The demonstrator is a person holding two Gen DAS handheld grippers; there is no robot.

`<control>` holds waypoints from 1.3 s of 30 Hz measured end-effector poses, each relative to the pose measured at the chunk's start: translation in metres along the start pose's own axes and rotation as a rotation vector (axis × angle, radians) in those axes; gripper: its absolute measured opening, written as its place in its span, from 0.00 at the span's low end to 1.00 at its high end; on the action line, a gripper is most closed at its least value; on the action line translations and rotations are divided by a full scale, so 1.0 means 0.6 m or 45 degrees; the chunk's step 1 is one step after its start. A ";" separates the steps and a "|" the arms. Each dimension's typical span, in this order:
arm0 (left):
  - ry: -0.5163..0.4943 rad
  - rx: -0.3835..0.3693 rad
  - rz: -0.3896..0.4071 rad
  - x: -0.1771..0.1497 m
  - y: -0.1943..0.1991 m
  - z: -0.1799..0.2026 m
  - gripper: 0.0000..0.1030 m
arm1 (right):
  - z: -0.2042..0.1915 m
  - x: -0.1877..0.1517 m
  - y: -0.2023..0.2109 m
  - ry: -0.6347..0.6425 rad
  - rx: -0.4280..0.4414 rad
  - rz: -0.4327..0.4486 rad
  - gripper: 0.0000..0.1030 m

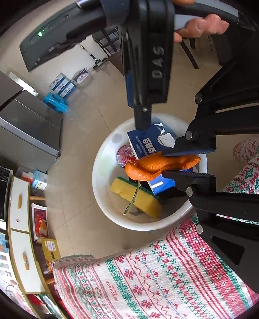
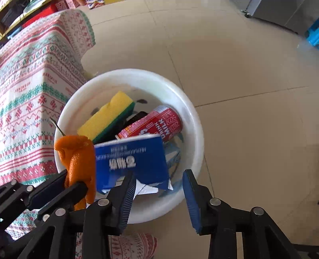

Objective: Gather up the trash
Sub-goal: 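Drop the orange object and the biscuit box into the bin with both tools, then grasp the white plastic bag on the table with the left tool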

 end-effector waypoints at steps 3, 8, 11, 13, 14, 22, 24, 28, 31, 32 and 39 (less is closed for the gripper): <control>-0.013 -0.009 -0.017 0.000 -0.012 0.002 0.14 | 0.012 0.008 0.017 -0.057 0.010 0.049 0.54; 0.008 -0.009 -0.008 0.033 -0.024 0.003 0.14 | 0.027 0.025 0.033 -0.174 0.056 0.085 0.54; -0.008 -0.018 0.035 0.074 -0.020 0.014 0.14 | 0.052 0.039 0.045 -0.320 0.096 0.133 0.54; -0.009 -0.022 0.021 0.090 -0.026 0.021 0.14 | 0.065 0.042 0.050 -0.385 0.076 0.151 0.54; -0.001 -0.024 0.004 0.092 -0.031 0.022 0.14 | 0.070 0.043 0.049 -0.402 0.060 0.152 0.54; 0.047 0.033 -0.059 0.098 -0.064 0.012 0.41 | 0.062 0.057 0.042 -0.436 0.083 0.167 0.54; 0.082 0.002 -0.056 0.098 -0.059 0.008 0.43 | 0.061 0.059 0.040 -0.440 0.088 0.169 0.54; 0.130 0.005 -0.039 0.090 -0.025 -0.015 0.43 | 0.062 0.064 0.040 -0.454 0.094 0.177 0.54; 0.201 0.032 -0.003 0.087 0.016 -0.054 0.43 | 0.049 0.070 0.041 -0.436 0.092 0.186 0.54; 0.215 0.061 0.012 0.087 0.031 -0.070 0.43 | 0.043 0.071 0.040 -0.426 0.089 0.184 0.54; 0.308 0.296 0.049 0.063 0.149 -0.223 0.46 | -0.002 0.082 0.035 -0.359 0.083 0.172 0.58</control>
Point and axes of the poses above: each gripper's, at about its wrist camera, not at the fingertips, and y roughly against the way its jaws point, z to its right, x to its top, the point moved 8 cm from there along -y, roughly the way its jaws point, and after that the axes turned 9 degrees about z, right-handed, at the moved point
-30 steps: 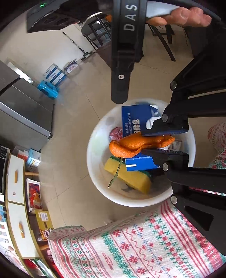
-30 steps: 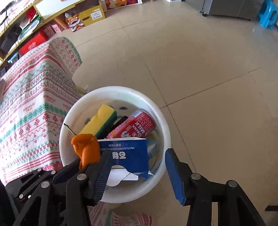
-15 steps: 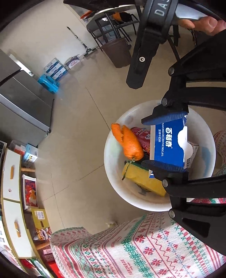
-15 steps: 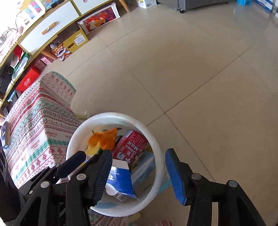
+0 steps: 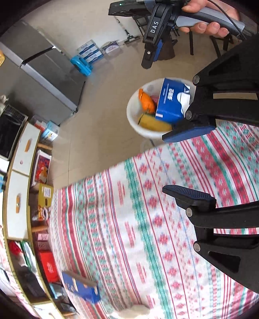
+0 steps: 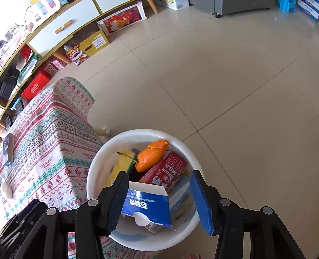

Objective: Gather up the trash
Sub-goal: 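Grasp the white plastic bag on the table with the left tool, then hold the white bag in the left tool while the right tool grasps the small blue box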

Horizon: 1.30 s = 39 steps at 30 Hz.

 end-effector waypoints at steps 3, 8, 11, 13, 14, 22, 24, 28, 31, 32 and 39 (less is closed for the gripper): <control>0.084 0.103 0.031 0.006 0.041 -0.093 0.54 | -0.036 -0.003 -0.007 0.075 -0.009 -0.003 0.63; 0.302 0.246 0.103 0.023 0.101 -0.261 0.61 | -0.125 -0.023 -0.020 0.225 0.029 -0.032 0.64; 0.455 0.327 0.148 0.032 0.113 -0.356 0.64 | -0.184 -0.040 -0.027 0.304 0.073 -0.049 0.64; 0.501 0.367 0.166 0.039 0.107 -0.398 0.64 | -0.222 -0.054 -0.032 0.343 0.107 -0.067 0.65; 0.512 0.380 0.167 0.041 0.102 -0.412 0.64 | -0.241 -0.061 -0.035 0.365 0.122 -0.077 0.65; 0.426 0.329 0.160 0.068 0.051 -0.425 0.20 | -0.381 -0.095 -0.062 0.494 0.189 -0.114 0.65; 0.431 0.317 0.131 0.071 0.061 -0.428 0.19 | -0.411 -0.094 -0.073 0.466 0.243 -0.129 0.65; 0.374 0.332 0.125 0.071 0.130 -0.438 0.19 | -0.466 -0.091 -0.109 0.361 0.349 -0.151 0.65; 0.359 0.331 0.131 0.045 0.200 -0.439 0.19 | -0.511 -0.106 -0.147 0.297 0.423 -0.204 0.65; 0.357 0.325 0.122 0.034 0.216 -0.440 0.19 | -0.530 -0.113 -0.159 0.271 0.459 -0.236 0.65; 0.402 0.324 0.139 0.011 0.266 -0.468 0.19 | -0.655 -0.096 -0.193 0.213 0.581 -0.192 0.65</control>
Point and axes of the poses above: each gripper's, at about its wrist camera, not at the fingertips, and y roughly against the way its jaws point, z to its right, x to its top, the point moved 8 cm from there along -y, roughly the way its jaws point, and after that the axes turned 9 degrees about z, right-handed, at the moved point
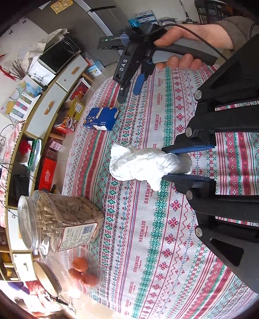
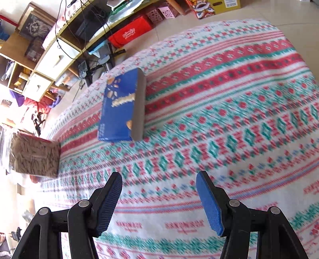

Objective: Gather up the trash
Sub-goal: 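Hold the white bag in the left tool while the right tool grasps the small blue box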

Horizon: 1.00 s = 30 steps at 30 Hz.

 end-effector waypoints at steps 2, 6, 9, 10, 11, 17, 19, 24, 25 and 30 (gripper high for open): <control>0.004 -0.014 0.000 0.003 0.005 -0.004 0.19 | -0.022 0.021 -0.019 0.012 0.007 0.036 0.65; 0.011 -0.031 0.012 0.014 0.008 -0.008 0.19 | -0.046 0.049 -0.059 0.020 -0.002 0.091 0.65; 0.025 -0.044 -0.002 0.021 0.002 -0.012 0.19 | -0.047 0.055 -0.084 0.010 -0.020 0.095 0.53; 0.031 -0.048 -0.005 0.023 0.000 -0.012 0.19 | -0.049 0.055 -0.087 0.008 0.010 0.099 0.32; 0.033 -0.048 -0.006 0.024 -0.002 -0.012 0.19 | -0.053 0.057 -0.086 -0.005 0.049 0.117 0.28; 0.035 -0.068 -0.025 0.022 -0.010 -0.009 0.19 | -0.074 0.058 -0.038 0.038 0.080 0.180 0.03; 0.033 -0.068 -0.014 0.024 -0.008 -0.006 0.19 | -0.079 0.055 -0.027 0.056 0.065 0.174 0.00; 0.017 -0.075 0.015 0.023 0.003 0.003 0.19 | -0.074 0.025 -0.010 0.140 -0.025 0.102 0.00; 0.012 -0.078 0.019 0.023 0.006 0.006 0.19 | -0.074 0.021 0.001 0.154 -0.028 0.101 0.00; -0.013 -0.098 0.036 0.010 0.028 0.028 0.19 | -0.091 -0.001 0.069 0.239 -0.019 0.096 0.00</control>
Point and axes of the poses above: each gripper's, at about its wrist camera, not at the fingertips, and y roughly against the way its jaws point, z to its right, x to its top, the point moved 8 cm from there along -y, roughly the way its jaws point, and after that the axes turned 9 degrees about z, right-handed, at the moved point
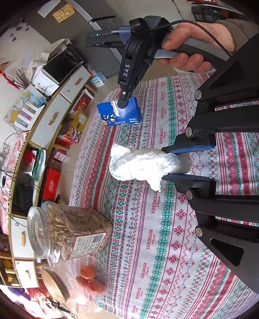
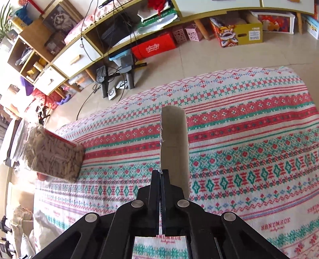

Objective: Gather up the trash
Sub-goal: 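Hold the white bag in the left tool while the right tool grasps the small blue box, then drop the white bag and small box into the bin with both tools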

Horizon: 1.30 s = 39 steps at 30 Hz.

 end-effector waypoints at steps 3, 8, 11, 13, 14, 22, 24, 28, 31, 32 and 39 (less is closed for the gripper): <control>-0.022 -0.001 0.011 -0.005 0.009 0.014 0.19 | 0.000 -0.012 0.041 0.020 0.008 0.009 0.00; -0.052 -0.024 0.007 -0.014 0.021 0.044 0.19 | 0.014 -0.043 0.105 0.011 0.026 0.013 0.00; -0.077 -0.042 0.014 -0.022 0.031 0.069 0.19 | 0.028 -0.064 0.147 0.010 0.032 0.027 0.00; -0.086 -0.058 0.015 -0.027 0.034 0.088 0.19 | 0.042 -0.076 0.174 0.000 0.039 0.041 0.00; -0.089 -0.071 0.011 -0.031 0.035 0.098 0.19 | 0.051 -0.082 0.188 -0.005 0.036 0.052 0.00; -0.137 -0.195 -0.098 -0.097 0.021 0.198 0.19 | 0.143 -0.126 0.270 -0.081 -0.006 0.078 0.00; -0.145 -0.216 -0.106 -0.111 0.015 0.218 0.19 | 0.167 -0.130 0.285 -0.106 -0.010 0.079 0.00; -0.203 -0.218 -0.102 -0.135 0.002 0.252 0.19 | 0.219 -0.138 0.317 -0.144 -0.023 0.094 0.00; -0.219 -0.227 -0.111 -0.150 -0.010 0.270 0.19 | 0.260 -0.144 0.342 -0.189 -0.027 0.104 0.00; -0.222 -0.232 -0.108 -0.154 -0.013 0.277 0.19 | 0.273 -0.144 0.350 -0.203 -0.032 0.111 0.00; -0.289 -0.298 -0.118 -0.197 -0.035 0.360 0.19 | 0.384 -0.133 0.418 -0.347 -0.083 0.188 0.00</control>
Point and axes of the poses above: each gripper's, at about its wrist camera, not at the fingertips, and y roughly against the way its jaws point, z to its right, x to its top, the point moved 8 cm from there along -y, roughly the way its jaws point, and after that the axes turned 9 degrees about z, right-handed, at the moved point
